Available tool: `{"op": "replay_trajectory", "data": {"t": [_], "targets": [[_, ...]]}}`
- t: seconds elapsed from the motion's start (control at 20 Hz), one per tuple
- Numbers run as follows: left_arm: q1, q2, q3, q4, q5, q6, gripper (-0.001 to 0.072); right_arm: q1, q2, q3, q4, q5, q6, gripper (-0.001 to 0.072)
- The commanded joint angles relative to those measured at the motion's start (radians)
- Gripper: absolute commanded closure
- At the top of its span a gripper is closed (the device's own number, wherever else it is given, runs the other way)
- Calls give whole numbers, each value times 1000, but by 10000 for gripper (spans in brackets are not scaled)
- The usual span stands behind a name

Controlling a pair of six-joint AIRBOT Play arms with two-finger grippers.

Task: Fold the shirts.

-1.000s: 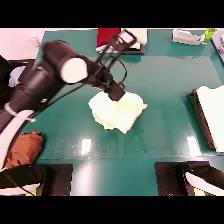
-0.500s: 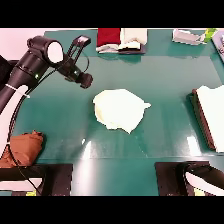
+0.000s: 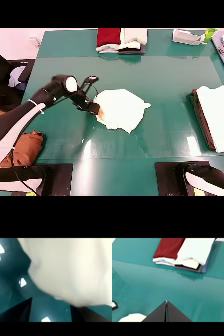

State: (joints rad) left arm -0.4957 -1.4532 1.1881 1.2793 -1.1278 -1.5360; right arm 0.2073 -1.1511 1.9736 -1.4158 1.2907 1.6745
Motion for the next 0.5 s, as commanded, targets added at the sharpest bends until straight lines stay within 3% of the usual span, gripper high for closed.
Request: {"op": "replay_trajectory", "data": {"t": [0.0,0.1,0.15,0.2,0.3,0.45], "targets": [[-52,-21,-56,-31,132,-1,173,1,-25,0,1,42,1,690],[-51,-40,-58,-16,137,-10,205,1,-47,0,1,93,1,690],[-51,-39,-57,2,141,-11,506,1,-60,0,0,129,1,690],[-46,-36,-55,6,142,-6,671,1,-77,0,-1,173,1,690],[-27,-32,-38,8,122,-8,683,1,-109,-35,0,261,1,690],[10,0,-34,11,114,-7,683,1,-95,-256,2,262,2,690]]}}
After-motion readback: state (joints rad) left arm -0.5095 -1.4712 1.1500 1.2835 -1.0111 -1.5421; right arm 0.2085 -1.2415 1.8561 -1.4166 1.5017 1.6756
